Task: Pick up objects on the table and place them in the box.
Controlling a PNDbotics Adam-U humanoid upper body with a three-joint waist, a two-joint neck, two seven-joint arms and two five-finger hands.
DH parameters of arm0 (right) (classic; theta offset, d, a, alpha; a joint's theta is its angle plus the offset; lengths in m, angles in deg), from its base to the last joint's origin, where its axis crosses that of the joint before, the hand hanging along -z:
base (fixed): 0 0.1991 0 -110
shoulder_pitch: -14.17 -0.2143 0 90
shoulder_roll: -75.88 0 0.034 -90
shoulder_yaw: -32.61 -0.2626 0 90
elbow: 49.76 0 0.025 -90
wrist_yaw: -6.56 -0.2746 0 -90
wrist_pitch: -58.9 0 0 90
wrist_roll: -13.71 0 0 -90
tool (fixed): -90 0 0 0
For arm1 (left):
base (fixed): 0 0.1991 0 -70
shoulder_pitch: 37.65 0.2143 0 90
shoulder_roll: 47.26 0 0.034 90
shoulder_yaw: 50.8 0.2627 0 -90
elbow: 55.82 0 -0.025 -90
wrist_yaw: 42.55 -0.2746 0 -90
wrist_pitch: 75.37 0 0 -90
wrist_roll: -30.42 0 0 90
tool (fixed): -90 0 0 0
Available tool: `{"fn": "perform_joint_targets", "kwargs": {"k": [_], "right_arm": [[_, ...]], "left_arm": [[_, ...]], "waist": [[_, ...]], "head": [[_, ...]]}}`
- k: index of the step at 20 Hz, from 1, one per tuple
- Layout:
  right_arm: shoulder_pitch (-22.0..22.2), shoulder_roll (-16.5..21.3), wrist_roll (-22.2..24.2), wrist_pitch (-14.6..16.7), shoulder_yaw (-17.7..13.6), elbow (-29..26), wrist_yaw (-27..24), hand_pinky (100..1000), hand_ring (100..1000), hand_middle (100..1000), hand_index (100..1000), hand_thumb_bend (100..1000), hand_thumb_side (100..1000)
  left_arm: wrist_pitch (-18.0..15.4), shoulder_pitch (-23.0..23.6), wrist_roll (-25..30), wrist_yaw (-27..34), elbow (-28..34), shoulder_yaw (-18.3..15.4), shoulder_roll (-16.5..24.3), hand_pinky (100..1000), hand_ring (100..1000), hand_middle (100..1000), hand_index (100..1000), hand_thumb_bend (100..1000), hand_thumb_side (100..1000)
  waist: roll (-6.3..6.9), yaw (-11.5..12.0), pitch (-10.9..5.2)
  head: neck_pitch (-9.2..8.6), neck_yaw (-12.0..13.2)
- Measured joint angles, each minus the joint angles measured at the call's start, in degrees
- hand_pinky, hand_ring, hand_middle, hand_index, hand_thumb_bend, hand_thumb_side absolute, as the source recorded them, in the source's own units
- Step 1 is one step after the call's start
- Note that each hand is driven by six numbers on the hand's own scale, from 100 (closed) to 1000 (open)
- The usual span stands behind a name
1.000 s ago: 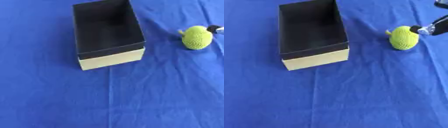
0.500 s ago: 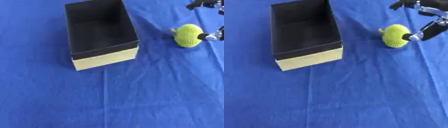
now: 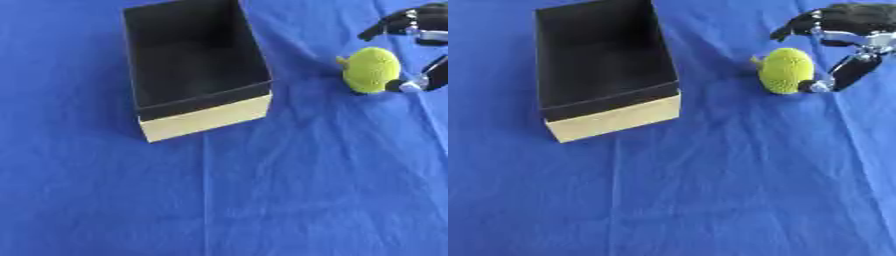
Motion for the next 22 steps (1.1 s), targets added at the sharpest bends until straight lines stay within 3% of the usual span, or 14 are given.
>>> {"fn": "perform_joint_targets", "kwargs": {"k": [6,18,21,22], "right_arm": [[-0.62,-0.81,-0.73,-0.59,-0.14,1.77,0.56,867,909,820,964,385,129],[-2.75,-3.79,-3.98,-3.85,0.47,7.26,6.95,860,901,812,959,393,158],[-2.98,-4.17,-3.17,-3.6,0.81,8.39,7.67,857,891,761,927,393,177],[-2.99,-4.21,-2.91,-3.42,0.9,8.68,7.68,850,874,684,865,392,202]], "left_arm": [[0.06,-0.01,0.02,0.05,0.0,0.02,0.0,457,757,689,677,897,810],[0.27,-0.01,0.08,0.07,0.0,0.33,-0.02,454,757,690,675,902,808],[0.29,0.0,0.1,0.07,0.0,0.33,-0.03,453,758,690,675,903,808],[0.29,0.0,0.1,0.07,0.0,0.33,-0.03,452,758,690,675,904,808]], "waist": [[0.02,0.02,0.0],[0.02,0.12,0.0],[0.02,0.22,0.0],[0.03,0.25,0.0]], "head": [[0.0,-0.01],[-0.05,-0.52],[-0.05,-0.67],[-0.05,-0.72]]}}
